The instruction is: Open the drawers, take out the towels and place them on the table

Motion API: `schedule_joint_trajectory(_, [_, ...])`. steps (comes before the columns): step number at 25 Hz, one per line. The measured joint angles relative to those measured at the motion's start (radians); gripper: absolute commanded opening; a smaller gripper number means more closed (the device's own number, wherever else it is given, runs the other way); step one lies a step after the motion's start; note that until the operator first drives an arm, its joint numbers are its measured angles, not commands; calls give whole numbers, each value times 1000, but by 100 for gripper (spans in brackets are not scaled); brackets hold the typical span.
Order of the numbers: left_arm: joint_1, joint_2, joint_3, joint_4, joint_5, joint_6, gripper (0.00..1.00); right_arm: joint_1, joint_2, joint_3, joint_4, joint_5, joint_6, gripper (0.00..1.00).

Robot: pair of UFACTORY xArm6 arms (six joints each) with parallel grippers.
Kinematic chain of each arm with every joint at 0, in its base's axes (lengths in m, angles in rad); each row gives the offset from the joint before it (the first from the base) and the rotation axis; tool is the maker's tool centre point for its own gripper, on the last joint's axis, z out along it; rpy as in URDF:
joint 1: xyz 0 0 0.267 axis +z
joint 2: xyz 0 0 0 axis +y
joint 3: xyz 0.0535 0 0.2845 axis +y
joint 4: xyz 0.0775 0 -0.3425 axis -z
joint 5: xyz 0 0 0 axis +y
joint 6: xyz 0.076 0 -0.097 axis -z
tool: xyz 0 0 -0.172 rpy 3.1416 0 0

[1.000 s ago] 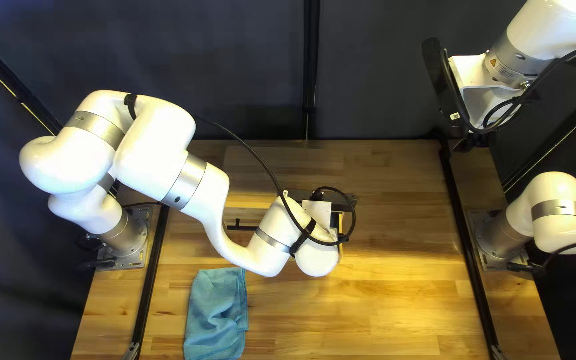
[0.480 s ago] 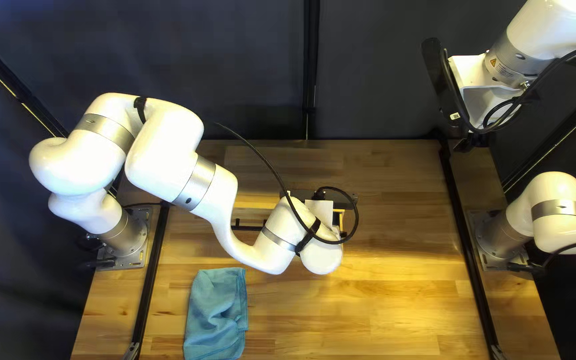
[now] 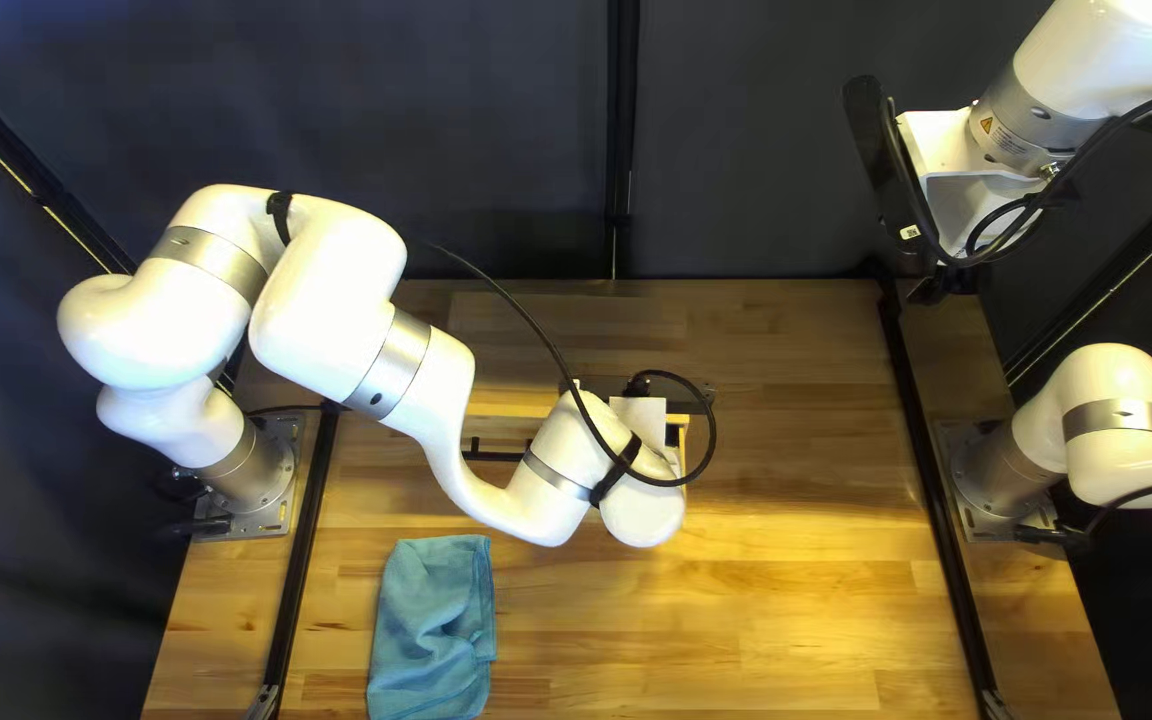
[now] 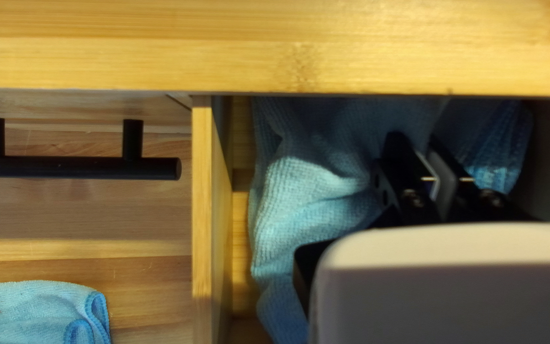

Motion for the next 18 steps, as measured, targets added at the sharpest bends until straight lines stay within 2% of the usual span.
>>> schedule_joint_trajectory(9, [-33, -67, 9, -2, 49, 12, 0, 0, 0, 0, 0, 0, 0, 100])
schedule_joint_trajectory(18, [-70, -113, -19, -31, 135, 50, 0, 0, 0, 0, 0, 0, 0, 100])
